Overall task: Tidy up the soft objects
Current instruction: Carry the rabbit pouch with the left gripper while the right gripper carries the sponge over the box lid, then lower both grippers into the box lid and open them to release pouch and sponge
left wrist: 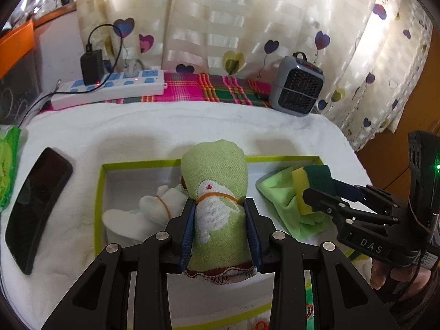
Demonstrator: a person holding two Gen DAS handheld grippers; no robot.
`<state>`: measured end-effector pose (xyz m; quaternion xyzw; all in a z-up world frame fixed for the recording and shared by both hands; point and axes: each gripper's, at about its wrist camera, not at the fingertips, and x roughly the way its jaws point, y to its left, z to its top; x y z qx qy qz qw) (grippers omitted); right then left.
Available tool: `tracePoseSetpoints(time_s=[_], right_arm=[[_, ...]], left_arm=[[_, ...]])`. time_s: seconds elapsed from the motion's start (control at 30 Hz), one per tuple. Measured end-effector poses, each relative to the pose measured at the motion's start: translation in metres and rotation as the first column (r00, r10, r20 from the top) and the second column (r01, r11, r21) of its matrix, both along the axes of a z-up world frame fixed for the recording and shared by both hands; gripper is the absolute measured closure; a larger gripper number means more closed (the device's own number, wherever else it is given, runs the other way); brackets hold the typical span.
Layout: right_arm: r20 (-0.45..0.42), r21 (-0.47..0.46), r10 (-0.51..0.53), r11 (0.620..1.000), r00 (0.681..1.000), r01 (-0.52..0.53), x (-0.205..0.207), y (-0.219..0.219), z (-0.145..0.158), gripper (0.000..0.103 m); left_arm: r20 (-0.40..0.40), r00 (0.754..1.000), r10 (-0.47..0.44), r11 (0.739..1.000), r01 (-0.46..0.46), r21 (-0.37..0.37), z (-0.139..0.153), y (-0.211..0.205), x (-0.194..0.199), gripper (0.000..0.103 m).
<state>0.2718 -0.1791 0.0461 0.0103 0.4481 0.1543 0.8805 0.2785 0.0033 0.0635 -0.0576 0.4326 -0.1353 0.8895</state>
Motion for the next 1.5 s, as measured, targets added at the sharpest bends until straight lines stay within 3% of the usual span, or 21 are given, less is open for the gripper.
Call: tracePoseSetpoints(time_s=[0.57,0.97,1.2,1.5], right_arm=[[-0.034,-0.023,-0.004,1.0,0.999,0.004,0.009,0.002,-0.016,0.052],[-0.023,-0.032,-0.01,0.999,1.0,0.009,0.005,0.002,-0.014,0.05],[0.004,-0.027,-0.017,0.999,1.0,0.017,-0.001,0.001,-0.008,0.04],[0.03,-0.003,-0.033,0.999,0.999,0.033,-0.014,-0.004,0.002,0.039]], left_arm=[[-0.032,0.999,-0.018,1.0,0.018,0.018,-0.02,-0.013,0.009,0.07],[-0.034,0.999,-0.016,1.0,0.017,0.025,-0.019,-0.014,0.007,0.062],[-0.024,0.999,-0.024,0.999,0.024,0.027,-0.013,-0.016,-0.001,0.054],[0.016,1.0,-0.01,0.999,0.009,0.044,-0.001,-0.016,-0.019,0.046]])
